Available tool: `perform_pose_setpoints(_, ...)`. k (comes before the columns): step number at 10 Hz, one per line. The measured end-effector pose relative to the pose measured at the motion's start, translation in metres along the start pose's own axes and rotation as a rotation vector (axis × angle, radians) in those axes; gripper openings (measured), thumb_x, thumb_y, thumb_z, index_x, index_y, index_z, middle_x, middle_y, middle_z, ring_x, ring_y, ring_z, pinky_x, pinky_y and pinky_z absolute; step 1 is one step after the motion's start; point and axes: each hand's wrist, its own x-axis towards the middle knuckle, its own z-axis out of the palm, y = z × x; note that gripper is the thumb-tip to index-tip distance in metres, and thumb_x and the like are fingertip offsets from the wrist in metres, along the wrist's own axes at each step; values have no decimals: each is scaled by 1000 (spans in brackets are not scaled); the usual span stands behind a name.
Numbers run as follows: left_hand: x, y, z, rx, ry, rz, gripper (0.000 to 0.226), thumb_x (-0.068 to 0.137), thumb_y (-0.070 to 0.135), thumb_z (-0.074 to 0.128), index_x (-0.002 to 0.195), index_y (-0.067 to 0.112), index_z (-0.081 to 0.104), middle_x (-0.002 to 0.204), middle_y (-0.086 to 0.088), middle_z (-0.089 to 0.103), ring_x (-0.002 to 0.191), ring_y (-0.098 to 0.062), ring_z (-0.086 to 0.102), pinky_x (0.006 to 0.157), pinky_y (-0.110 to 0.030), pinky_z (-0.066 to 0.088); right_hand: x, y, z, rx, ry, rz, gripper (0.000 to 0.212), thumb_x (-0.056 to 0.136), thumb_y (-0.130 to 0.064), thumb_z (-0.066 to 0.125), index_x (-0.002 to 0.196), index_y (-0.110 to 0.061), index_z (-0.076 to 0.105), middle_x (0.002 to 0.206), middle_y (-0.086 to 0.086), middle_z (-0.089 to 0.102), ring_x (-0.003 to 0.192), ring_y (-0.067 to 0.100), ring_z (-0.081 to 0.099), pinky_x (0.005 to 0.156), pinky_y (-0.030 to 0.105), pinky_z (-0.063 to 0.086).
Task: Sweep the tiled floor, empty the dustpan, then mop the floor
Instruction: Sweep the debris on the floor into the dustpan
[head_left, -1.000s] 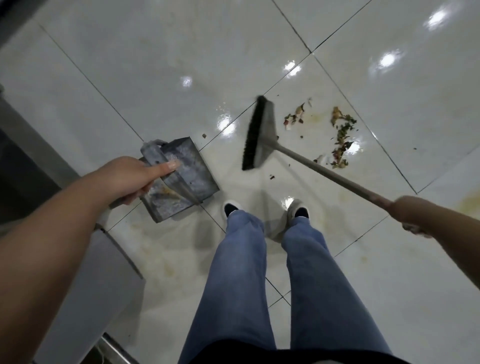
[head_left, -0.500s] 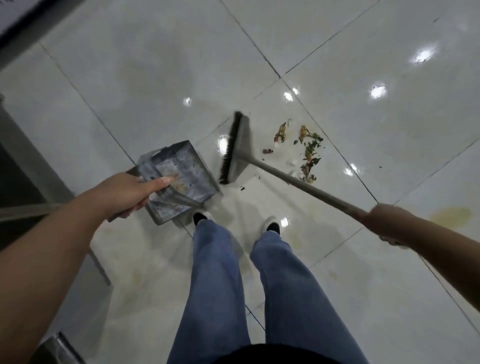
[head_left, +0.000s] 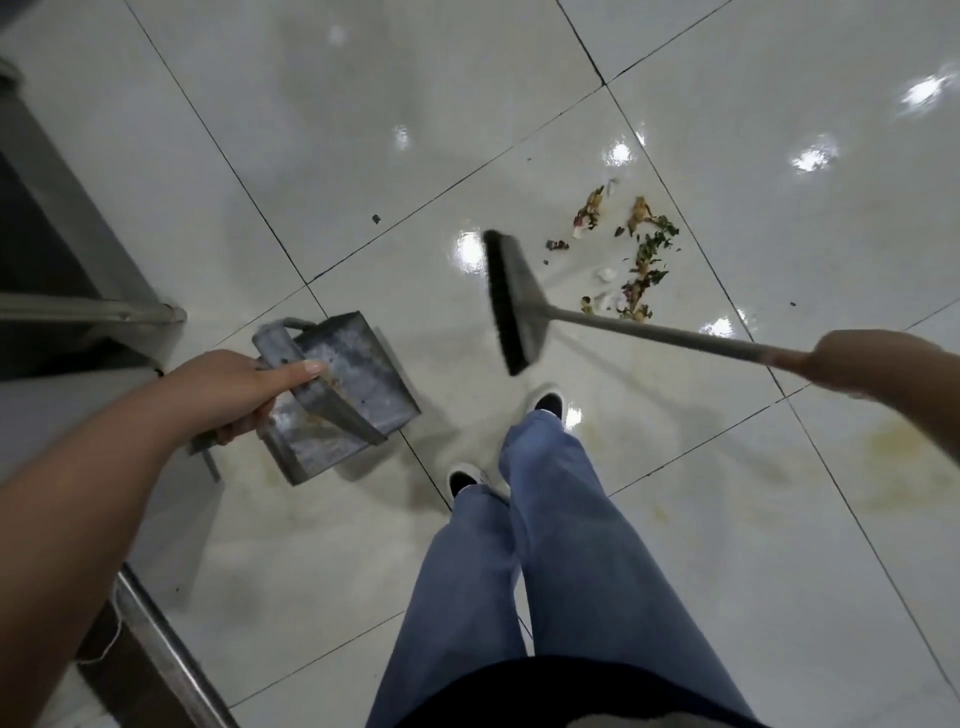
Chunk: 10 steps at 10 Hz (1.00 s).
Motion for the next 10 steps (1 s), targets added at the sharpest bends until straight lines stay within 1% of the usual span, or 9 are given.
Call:
perform_pose_setpoints(1,-4,-14,10,-20,22,27,68,70,71,54,42,10,47,33,-6,48,34,-21,47,50,-26,39,94,174,6,227,52,57,67,81,-75,31,62,-12,45,59,4,49,55,17,46,59,26,35)
perform_pose_setpoints(2,-12,-26,22,-43,3,51,69,69,73,52,38,11,46,32,-5,48,35,-22,48,51,-27,39,40,157,57,199,-4,-38,65,84,-70,35,61,-11,43,55,5,46,50,17,42,54,25,33)
perform_pose_setpoints(3,-18,-33,34,-69,-27,64,70,67,75,51,42,10,47,33,-6,47,32,-20,46,50,-27,38,0,150,56,156,-28,-39,62,87,-64,38,60,-9,42,51,6,43,46,16,38,49,24,31)
perform_pose_setpoints(4,-20,-32,43,-119,-33,68,67,67,73,55,49,9,47,33,-5,45,29,-18,42,48,-26,37,-45,23,38,383,-52,37,59,92,-53,40,58,-6,40,55,9,42,48,18,38,48,25,30)
perform_pose_setpoints(5,-22,-17,51,-144,-35,75,65,69,70,57,50,9,46,31,-1,43,31,-18,40,47,-25,35,-54,-18,31,422,-43,-17,55,91,-52,44,60,-7,38,44,5,34,39,14,28,41,18,22)
perform_pose_setpoints(6,-23,4,55,-111,-24,65,66,70,71,56,47,10,44,30,-1,43,30,-17,41,46,-24,34,-33,-48,29,495,-105,-32,56,93,-51,44,61,-5,37,52,8,36,43,13,29,44,19,23)
perform_pose_setpoints(7,-22,34,60,-96,-15,52,64,73,68,57,48,10,45,32,0,43,33,-18,41,44,-22,33,-10,-48,19,564,-154,6,53,96,-47,41,63,-5,35,55,8,36,46,13,28,46,20,22)
perform_pose_setpoints(9,-33,113,64,-19,-14,64,61,75,66,57,53,10,46,36,1,42,34,-14,38,37,-18,28,4,42,19,740,-234,172,57,91,-59,37,59,-13,30,24,-3,28,29,10,24,41,10,22)
perform_pose_setpoints(10,-38,145,56,-2,-5,76,60,76,64,57,52,10,45,32,2,39,32,-15,35,36,-18,28,4,92,18,808,-236,217,56,89,-59,39,57,-13,34,28,-1,33,31,10,26,43,13,21)
